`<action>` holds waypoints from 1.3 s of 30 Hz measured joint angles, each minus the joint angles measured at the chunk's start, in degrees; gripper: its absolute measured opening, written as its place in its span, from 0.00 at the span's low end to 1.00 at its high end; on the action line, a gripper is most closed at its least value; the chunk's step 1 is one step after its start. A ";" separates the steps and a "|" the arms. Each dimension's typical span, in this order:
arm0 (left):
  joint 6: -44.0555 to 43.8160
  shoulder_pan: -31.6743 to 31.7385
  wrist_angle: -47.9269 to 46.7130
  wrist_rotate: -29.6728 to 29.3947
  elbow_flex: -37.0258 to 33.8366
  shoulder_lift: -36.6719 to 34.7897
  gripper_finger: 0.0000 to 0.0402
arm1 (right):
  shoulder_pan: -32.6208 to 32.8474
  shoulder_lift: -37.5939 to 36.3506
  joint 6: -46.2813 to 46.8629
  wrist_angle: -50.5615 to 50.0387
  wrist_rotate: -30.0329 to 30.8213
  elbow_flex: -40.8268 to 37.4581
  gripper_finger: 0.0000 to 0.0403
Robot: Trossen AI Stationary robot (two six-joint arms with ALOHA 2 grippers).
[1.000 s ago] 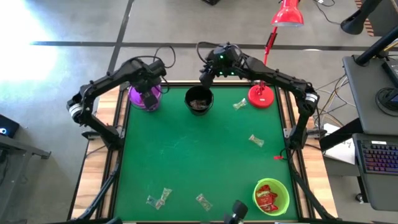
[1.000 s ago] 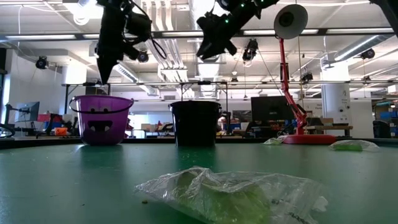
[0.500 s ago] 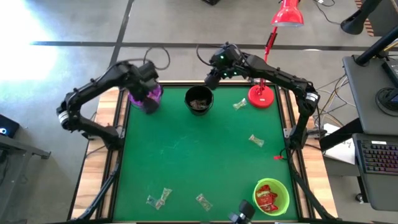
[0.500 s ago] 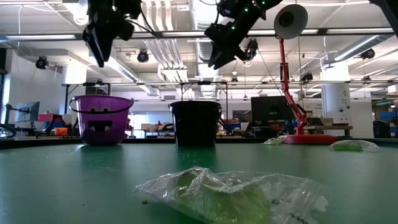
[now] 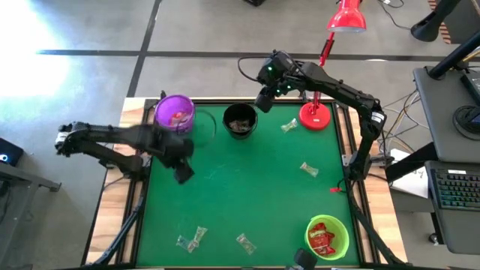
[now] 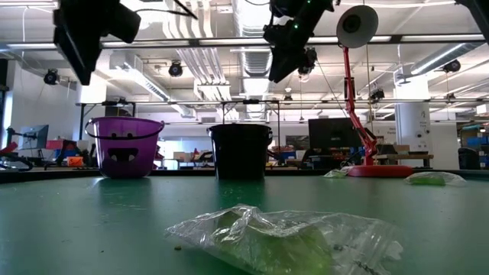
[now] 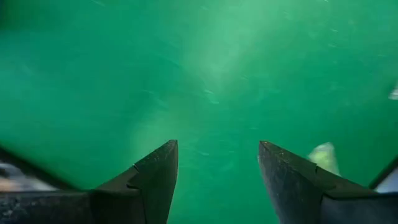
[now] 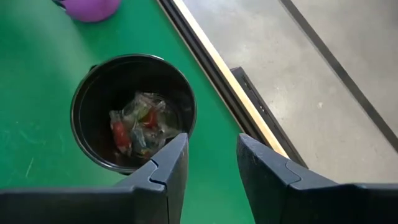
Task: Sort candy
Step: Put the green gummy into the black bucket
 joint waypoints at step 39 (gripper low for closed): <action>-49.37 -32.87 38.28 8.12 -1.37 31.93 0.51 | 1.69 -0.06 0.85 -7.51 -0.24 5.75 0.33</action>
